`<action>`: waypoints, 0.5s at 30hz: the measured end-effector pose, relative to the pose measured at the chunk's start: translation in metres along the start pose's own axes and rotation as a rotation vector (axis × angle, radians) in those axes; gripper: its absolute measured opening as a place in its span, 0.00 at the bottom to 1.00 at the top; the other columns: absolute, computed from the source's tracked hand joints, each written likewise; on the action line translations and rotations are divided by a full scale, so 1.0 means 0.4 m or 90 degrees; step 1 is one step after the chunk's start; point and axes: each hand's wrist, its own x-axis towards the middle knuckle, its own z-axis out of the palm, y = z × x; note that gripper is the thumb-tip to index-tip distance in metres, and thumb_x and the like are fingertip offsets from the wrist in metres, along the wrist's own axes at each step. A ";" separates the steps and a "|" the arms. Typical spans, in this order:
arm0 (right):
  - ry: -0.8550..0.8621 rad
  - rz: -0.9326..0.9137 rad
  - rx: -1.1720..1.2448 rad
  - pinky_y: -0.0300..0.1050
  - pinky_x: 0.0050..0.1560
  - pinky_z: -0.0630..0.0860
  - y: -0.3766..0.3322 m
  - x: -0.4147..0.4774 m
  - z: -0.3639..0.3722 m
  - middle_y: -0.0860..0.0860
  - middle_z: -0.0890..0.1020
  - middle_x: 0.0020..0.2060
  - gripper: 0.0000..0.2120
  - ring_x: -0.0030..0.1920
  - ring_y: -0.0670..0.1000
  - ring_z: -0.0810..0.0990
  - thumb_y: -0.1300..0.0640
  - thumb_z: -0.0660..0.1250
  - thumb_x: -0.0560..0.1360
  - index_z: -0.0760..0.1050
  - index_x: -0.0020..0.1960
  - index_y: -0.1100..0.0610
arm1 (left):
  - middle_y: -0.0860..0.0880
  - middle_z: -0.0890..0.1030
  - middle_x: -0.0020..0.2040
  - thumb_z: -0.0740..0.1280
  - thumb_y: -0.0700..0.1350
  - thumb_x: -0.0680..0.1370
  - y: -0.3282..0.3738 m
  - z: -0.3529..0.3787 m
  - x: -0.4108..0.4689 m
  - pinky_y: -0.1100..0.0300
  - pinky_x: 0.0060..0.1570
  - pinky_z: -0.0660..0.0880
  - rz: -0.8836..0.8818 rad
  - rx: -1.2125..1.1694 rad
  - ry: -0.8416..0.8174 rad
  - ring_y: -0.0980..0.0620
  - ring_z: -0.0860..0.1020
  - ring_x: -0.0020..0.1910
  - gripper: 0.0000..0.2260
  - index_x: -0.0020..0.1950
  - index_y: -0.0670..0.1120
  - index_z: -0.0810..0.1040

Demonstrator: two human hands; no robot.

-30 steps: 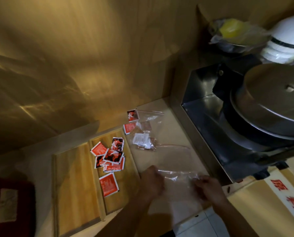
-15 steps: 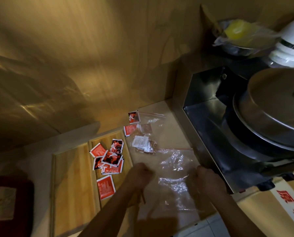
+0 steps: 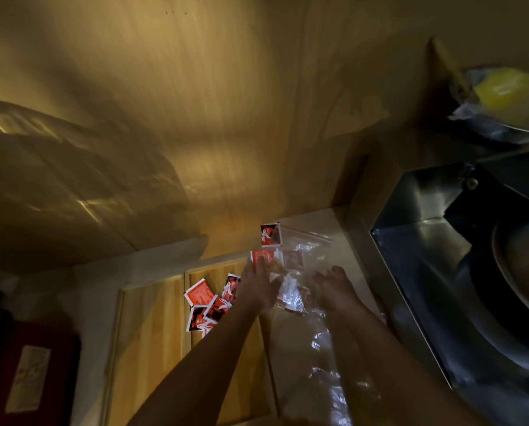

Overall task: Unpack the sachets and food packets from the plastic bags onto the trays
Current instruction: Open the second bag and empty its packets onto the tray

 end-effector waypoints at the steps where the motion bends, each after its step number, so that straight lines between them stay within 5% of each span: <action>1: -0.009 0.018 0.021 0.46 0.48 0.75 -0.002 0.011 0.013 0.60 0.76 0.56 0.26 0.52 0.61 0.78 0.51 0.67 0.72 0.65 0.64 0.63 | 0.41 0.51 0.78 0.56 0.56 0.79 -0.005 0.014 0.005 0.40 0.74 0.52 -0.015 0.003 -0.023 0.40 0.50 0.76 0.31 0.76 0.46 0.47; 4: 0.003 0.030 0.067 0.47 0.38 0.74 -0.008 0.028 0.037 0.61 0.79 0.43 0.20 0.40 0.60 0.80 0.47 0.69 0.69 0.73 0.51 0.62 | 0.44 0.51 0.78 0.54 0.55 0.80 0.004 0.042 0.004 0.40 0.74 0.43 -0.057 -0.009 -0.032 0.42 0.44 0.77 0.27 0.76 0.49 0.51; 6: 0.014 0.037 0.073 0.46 0.35 0.72 -0.008 0.025 0.043 0.60 0.79 0.33 0.16 0.33 0.58 0.78 0.47 0.69 0.68 0.75 0.38 0.62 | 0.42 0.66 0.72 0.58 0.51 0.79 0.009 0.055 0.012 0.39 0.72 0.53 -0.088 -0.056 0.017 0.41 0.58 0.74 0.21 0.70 0.47 0.62; 9: 0.010 0.019 0.100 0.44 0.29 0.68 -0.009 0.005 0.038 0.56 0.74 0.22 0.15 0.24 0.54 0.72 0.54 0.71 0.68 0.73 0.27 0.60 | 0.43 0.81 0.52 0.63 0.45 0.76 0.019 0.047 0.021 0.41 0.61 0.72 -0.128 -0.189 0.077 0.43 0.79 0.53 0.13 0.59 0.45 0.71; 12: -0.014 0.018 0.218 0.41 0.28 0.68 -0.018 -0.019 0.027 0.55 0.72 0.25 0.10 0.25 0.52 0.70 0.61 0.68 0.71 0.73 0.32 0.61 | 0.46 0.82 0.44 0.64 0.44 0.76 0.040 0.021 -0.001 0.49 0.48 0.79 -0.104 -0.323 0.072 0.45 0.81 0.45 0.07 0.51 0.43 0.76; 15: -0.070 0.001 0.300 0.51 0.39 0.77 -0.030 -0.037 0.005 0.61 0.77 0.36 0.05 0.36 0.57 0.77 0.63 0.64 0.73 0.76 0.43 0.66 | 0.48 0.81 0.44 0.67 0.34 0.73 0.050 -0.018 -0.037 0.64 0.38 0.78 -0.046 -0.510 0.032 0.50 0.81 0.44 0.07 0.48 0.43 0.77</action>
